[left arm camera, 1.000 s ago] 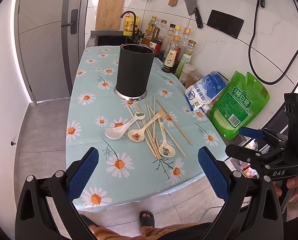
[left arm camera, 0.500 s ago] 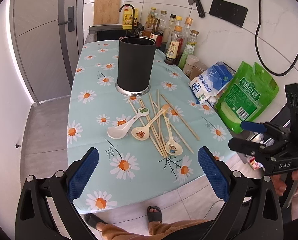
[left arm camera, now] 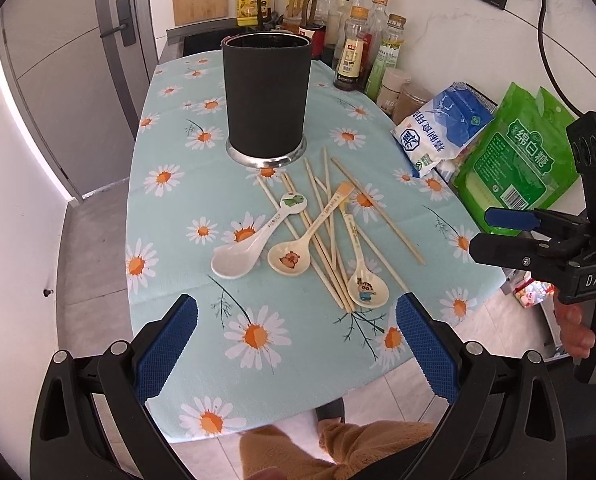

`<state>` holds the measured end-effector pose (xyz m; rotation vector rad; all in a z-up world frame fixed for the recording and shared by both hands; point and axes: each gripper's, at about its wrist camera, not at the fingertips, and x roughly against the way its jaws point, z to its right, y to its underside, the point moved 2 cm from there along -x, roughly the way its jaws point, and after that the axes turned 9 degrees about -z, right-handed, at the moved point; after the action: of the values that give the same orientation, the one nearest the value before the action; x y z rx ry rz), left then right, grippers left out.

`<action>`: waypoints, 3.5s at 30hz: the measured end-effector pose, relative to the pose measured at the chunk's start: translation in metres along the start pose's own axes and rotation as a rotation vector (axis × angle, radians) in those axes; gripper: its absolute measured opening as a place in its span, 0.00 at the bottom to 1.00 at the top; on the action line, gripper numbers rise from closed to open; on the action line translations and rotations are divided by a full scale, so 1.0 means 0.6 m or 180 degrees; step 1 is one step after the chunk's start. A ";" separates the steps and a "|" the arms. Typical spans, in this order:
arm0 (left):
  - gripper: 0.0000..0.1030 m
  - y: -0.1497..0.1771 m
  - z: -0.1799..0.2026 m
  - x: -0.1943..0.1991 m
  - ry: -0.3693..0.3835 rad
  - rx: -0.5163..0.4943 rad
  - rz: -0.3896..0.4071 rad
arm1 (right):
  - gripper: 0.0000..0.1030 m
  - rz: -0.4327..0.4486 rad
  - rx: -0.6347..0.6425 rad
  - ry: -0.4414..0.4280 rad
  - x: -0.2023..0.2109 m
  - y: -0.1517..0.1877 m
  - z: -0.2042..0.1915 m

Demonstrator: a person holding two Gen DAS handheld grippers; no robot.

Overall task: Organize utensils
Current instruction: 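Move the left tool toward the white spoon with the green dinosaur while the right tool approaches a chopstick, then grasp the dinosaur spoon handle with the left gripper while the right gripper grasps a chopstick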

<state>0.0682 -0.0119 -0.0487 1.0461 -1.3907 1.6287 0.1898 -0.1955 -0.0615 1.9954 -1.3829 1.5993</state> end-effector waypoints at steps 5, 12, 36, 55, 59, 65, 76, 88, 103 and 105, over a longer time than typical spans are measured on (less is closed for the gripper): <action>0.94 -0.029 -0.010 -0.014 -0.0062 -0.0175 -0.0084 | 0.93 -0.0081 0.0020 0.0098 -0.022 -0.029 0.013; 0.94 -0.069 -0.025 -0.039 -0.0018 -0.0431 -0.0159 | 0.84 -0.0406 0.0034 0.0342 -0.075 -0.079 0.035; 0.93 -0.121 -0.082 -0.162 0.0041 -0.1250 -0.0825 | 0.31 -0.1906 -0.0014 0.1187 -0.261 -0.186 0.071; 0.80 -0.182 -0.059 -0.228 0.0090 -0.1495 -0.1405 | 0.05 -0.1946 -0.0297 0.1045 -0.274 -0.198 0.108; 0.76 -0.183 -0.054 -0.235 0.0022 -0.1556 -0.1519 | 0.05 -0.1909 -0.0312 0.0935 -0.267 -0.193 0.129; 0.67 -0.191 -0.043 -0.250 -0.0017 -0.1641 -0.1627 | 0.05 -0.1748 -0.0280 0.0806 -0.239 -0.202 0.139; 0.30 -0.190 -0.008 -0.303 -0.0141 -0.1803 -0.1691 | 0.05 -0.1641 -0.0321 0.0696 -0.186 -0.193 0.134; 0.10 -0.192 0.009 -0.298 -0.0098 -0.1834 -0.1693 | 0.05 -0.1610 -0.0310 0.0666 -0.153 -0.188 0.129; 0.10 -0.174 -0.035 -0.230 0.0112 -0.1435 -0.1262 | 0.05 -0.1462 -0.0131 0.0567 -0.136 -0.192 0.095; 0.10 -0.166 -0.040 -0.214 0.0173 -0.1324 -0.1171 | 0.05 -0.1439 -0.0084 0.0576 -0.136 -0.190 0.085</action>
<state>0.2071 0.0220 -0.1303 0.9331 -1.3325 1.0397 0.3138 -0.1276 -0.1099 1.9151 -0.8085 1.4933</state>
